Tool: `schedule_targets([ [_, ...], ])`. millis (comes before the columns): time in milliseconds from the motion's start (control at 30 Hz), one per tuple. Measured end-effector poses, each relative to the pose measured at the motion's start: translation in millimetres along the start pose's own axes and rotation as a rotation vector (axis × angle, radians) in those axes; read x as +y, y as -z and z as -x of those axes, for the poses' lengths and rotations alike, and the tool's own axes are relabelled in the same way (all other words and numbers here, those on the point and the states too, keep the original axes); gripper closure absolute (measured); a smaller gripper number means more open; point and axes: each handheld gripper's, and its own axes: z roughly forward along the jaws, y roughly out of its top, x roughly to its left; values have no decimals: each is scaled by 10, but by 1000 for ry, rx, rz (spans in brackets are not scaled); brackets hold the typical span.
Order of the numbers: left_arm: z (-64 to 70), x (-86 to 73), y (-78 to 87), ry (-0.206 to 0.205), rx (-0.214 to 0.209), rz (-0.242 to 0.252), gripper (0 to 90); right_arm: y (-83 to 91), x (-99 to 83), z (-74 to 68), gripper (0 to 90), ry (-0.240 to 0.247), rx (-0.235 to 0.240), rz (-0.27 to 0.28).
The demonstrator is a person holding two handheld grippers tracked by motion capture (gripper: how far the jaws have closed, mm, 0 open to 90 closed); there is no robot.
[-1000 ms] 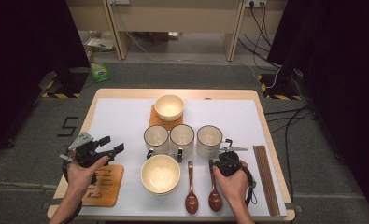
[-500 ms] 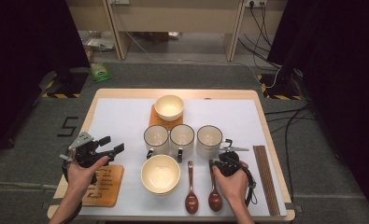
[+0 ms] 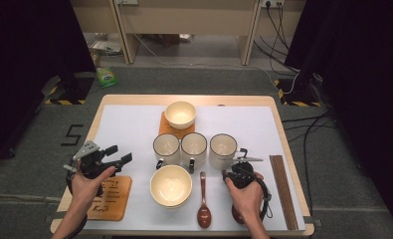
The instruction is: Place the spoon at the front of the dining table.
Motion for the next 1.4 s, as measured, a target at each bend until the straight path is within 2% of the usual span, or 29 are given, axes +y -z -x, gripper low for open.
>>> schedule_targets([
  [233, -8, -1, 2, -1, -1, -1, 224, 21, 22, 30, 721, -13, 5, 7],
  [333, -7, -7, -5, 1, -2, -6, 224, 28, 28, 64, 730, -28, 11, 4],
  [567, -8, -3, 0, 1, -2, -4, 224, 26, 34, 60, 754, -31, 19, -1],
  [800, -13, -6, -3, 1, -1, -7, 224, 16, 32, 85, 782, -57, 49, -1],
  [1400, -15, -6, 0, -1, 0, -8, 227, 19, 35, 57, 787, -58, 38, -8],
])
